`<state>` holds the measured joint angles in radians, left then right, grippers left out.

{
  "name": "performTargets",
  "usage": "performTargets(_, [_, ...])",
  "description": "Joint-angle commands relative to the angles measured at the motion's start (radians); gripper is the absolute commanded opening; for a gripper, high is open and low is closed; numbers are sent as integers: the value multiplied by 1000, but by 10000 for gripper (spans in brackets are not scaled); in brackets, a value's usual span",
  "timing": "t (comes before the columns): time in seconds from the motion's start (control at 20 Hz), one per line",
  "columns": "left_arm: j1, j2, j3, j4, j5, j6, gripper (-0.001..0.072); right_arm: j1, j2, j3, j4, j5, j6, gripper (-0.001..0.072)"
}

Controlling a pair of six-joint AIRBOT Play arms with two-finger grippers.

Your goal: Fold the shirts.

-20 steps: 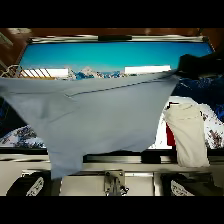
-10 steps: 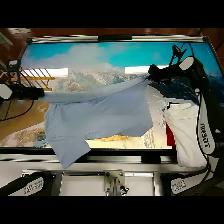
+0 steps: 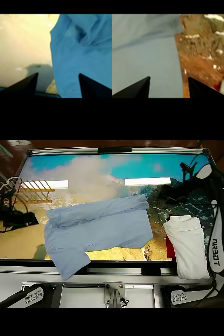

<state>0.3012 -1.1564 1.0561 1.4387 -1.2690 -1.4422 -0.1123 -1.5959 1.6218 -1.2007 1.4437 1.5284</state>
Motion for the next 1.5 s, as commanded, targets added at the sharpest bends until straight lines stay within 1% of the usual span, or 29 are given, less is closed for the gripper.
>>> performTargets(0.0, [189, 129, -224, -138, -106, 86, 672, -62, 87, -91, -58, 229, -105, 584])
performTargets(0.05, [235, 136, -280, -168, -109, 101, 672, -72, 105, -126, -42, 207, -105, 584])
performTargets(0.15, [294, 133, -355, -241, -60, 144, 652, -73, 114, -164, -23, 175, -105, 584])
performTargets(0.2, [307, 129, -376, -264, -29, 161, 569, -69, 114, -174, -3, 160, -107, 583])
performTargets(0.25, [307, 122, -386, -274, 0, 159, 549, -64, 114, -178, 22, 146, -113, 583])
performTargets(0.3, [303, 109, -393, -285, 22, 160, 549, -62, 114, -178, 39, 133, -118, 583])
performTargets(0.4, [303, 61, -397, -314, 27, 194, 549, -62, 114, -178, 63, 108, -124, 583])
performTargets(0.45, [303, 31, -397, -319, 27, 195, 549, -62, 114, -178, 63, 96, -133, 583])
performTargets(0.55, [302, -29, -397, -352, 27, 229, 530, -63, 114, -178, 61, 97, -168, 583])
performTargets(0.7, [283, -89, -397, -373, 40, 281, 530, -63, 114, -178, 37, 100, -173, 583])
performTargets(0.75, [278, -101, -397, -373, 62, 282, 528, -63, 114, -178, 35, 98, -173, 583])
performTargets(0.9, [276, -115, -395, -373, 63, 314, 528, -63, 114, -178, 35, 99, -173, 583])
performTargets(1.0, [268, -115, -397, -374, 34, 351, 518, -63, 114, -178, 35, 95, -173, 583])
performTargets(1.05, [263, -116, -397, -364, 27, 357, 495, -63, 114, -178, 36, 91, -173, 583])
performTargets(1.25, [233, -125, -397, -362, 24, 357, 490, -63, 114, -178, 36, 93, -172, 583])
performTargets(1.3, [223, -136, -397, -362, 25, 356, 425, -63, 114, -178, 36, 93, -169, 583])
performTargets(1.35, [212, -149, -397, -364, 32, 356, 322, -62, 113, -178, 35, 86, -156, 583])
performTargets(1.4, [201, -162, -397, -368, 47, 352, 182, -62, 107, -186, 41, 80, -137, 583])
performTargets(1.45, [192, -168, -397, -377, 60, 331, 52, -62, 96, -205, 43, 84, -131, 583])
